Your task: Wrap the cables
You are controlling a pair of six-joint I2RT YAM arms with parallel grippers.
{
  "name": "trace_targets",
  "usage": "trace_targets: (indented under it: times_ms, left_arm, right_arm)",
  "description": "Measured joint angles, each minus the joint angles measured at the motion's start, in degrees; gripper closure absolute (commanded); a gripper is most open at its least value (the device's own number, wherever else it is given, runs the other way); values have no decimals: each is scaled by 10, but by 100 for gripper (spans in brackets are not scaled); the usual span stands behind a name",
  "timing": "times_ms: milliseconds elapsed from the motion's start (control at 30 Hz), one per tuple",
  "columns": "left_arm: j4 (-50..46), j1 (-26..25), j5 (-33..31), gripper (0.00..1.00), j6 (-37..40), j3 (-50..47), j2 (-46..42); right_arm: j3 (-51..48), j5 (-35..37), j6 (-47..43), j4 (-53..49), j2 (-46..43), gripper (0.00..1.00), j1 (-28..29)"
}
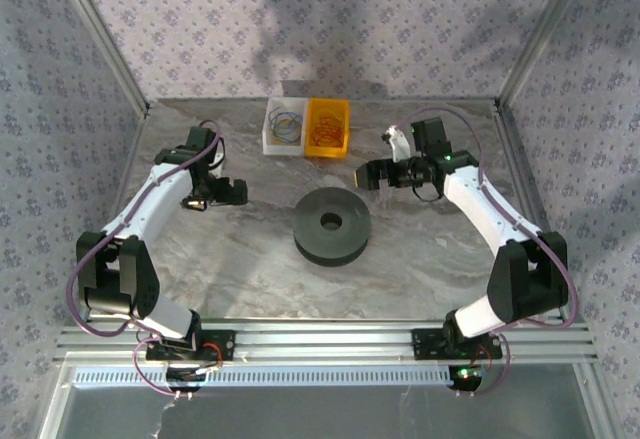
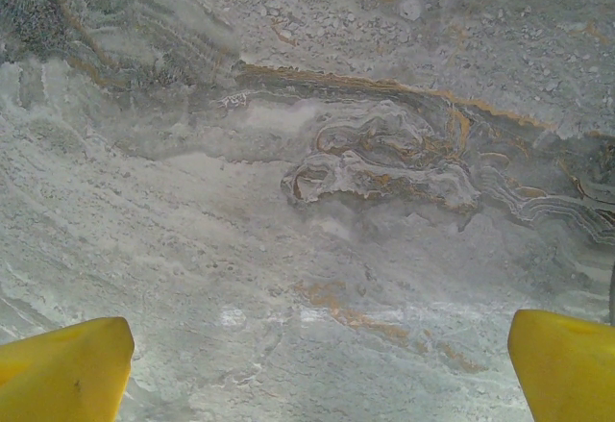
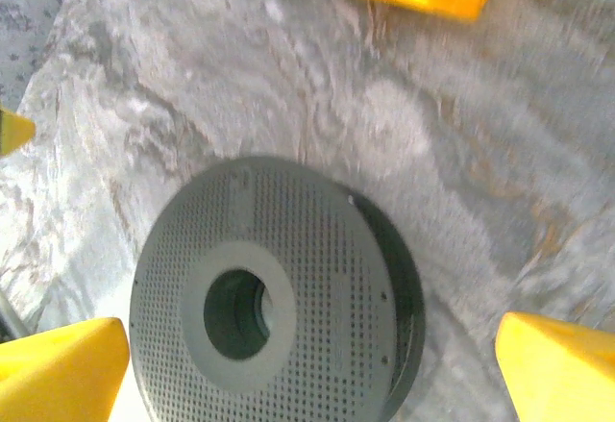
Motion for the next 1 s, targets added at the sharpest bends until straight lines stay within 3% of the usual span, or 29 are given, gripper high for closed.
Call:
trace_targets:
  times_ms: [133, 333, 600, 733, 1000]
  left_arm:
    - [0, 0, 2, 0, 0, 0, 0]
    - [1, 0, 3, 0, 4, 0, 0]
    - [1, -4, 5, 0, 4, 0, -10]
    - [1, -4, 6, 0, 4, 0, -12]
    - [6, -5, 16, 0, 4, 0, -12]
  right_arm:
    - [105, 23, -27, -29, 42, 0, 11]
    - [320, 38, -62, -53, 208, 0, 30]
    - [607, 41, -94, -109, 452, 16, 42]
    - [669, 41, -94, -116, 517, 23, 45]
    - [688, 45, -74, -75, 576, 37, 48]
